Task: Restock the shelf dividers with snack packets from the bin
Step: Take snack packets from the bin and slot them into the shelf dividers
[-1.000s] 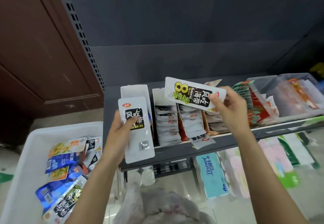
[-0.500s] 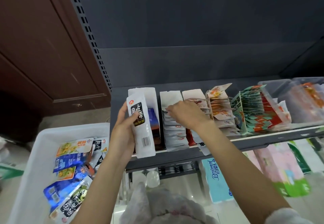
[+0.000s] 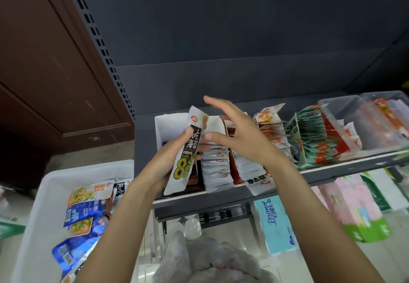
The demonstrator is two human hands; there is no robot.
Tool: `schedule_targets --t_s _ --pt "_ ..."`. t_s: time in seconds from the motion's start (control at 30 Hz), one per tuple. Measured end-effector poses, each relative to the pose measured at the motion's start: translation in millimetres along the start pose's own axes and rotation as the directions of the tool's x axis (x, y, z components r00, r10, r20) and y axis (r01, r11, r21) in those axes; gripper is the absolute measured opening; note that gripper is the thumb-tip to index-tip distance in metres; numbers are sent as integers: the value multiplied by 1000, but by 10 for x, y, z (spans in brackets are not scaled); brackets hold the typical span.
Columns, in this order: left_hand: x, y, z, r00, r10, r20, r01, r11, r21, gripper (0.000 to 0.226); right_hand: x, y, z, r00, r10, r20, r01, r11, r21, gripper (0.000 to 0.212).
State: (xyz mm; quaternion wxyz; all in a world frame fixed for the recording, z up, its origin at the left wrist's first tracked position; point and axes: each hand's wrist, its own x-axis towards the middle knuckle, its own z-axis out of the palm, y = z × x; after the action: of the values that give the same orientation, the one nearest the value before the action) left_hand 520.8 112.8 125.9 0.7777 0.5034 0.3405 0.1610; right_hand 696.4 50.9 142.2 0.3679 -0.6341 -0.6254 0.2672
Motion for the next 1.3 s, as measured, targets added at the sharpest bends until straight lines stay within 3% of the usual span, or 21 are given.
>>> schedule_targets --t_s 0.07,0.13,0.2,0.27,0.33,0.43,0.6,0.73,0.87,0.97,1.1,1.3 --pt "30 115 75 994 12 106 -30 985 172 42 16 -23 -124 1000 -29 4 29 999 31 33" --pt "113 212 137 980 86 178 -138 941 308 36 -9 27 -245 996 4 -89 3 997 76 18" --pt "269 233 112 965 241 104 -261 852 454 33 -75 96 -351 969 70 -236 -44 992 114 13" --pt "449 163 -6 884 468 -24 -311 624 717 38 -151 182 -418 900 104 -423 -62 992 110 11" --pt "542 50 -95 787 614 -64 -233 392 890 35 -205 264 -420 827 84 -556 -73 996 41 10" --pt "547 -144 -115 801 594 -74 -150 320 935 29 -214 399 -326 784 32 -620 -132 985 -116 11" --pt "535 -420 -51 840 533 102 -200 129 971 33 -41 509 -135 854 -95 -511 -120 920 -372 15" --pt "595 -448 -49 826 553 110 -199 103 975 15 141 481 -32 938 -135 -319 -46 865 -499 19" --pt "613 -487 -157 810 584 55 -173 147 974 17 287 455 17 952 -151 -267 -7 860 -511 24" --pt "611 -516 -159 805 588 76 -205 155 966 16 344 496 118 975 -178 -129 73 816 -574 26" --pt "609 -535 -135 808 584 74 -217 177 960 15 313 566 225 1000 -26 11 27 773 -633 36" --pt "534 -490 -118 815 578 34 -170 183 968 12 147 561 265 994 22 109 75 600 -797 41"
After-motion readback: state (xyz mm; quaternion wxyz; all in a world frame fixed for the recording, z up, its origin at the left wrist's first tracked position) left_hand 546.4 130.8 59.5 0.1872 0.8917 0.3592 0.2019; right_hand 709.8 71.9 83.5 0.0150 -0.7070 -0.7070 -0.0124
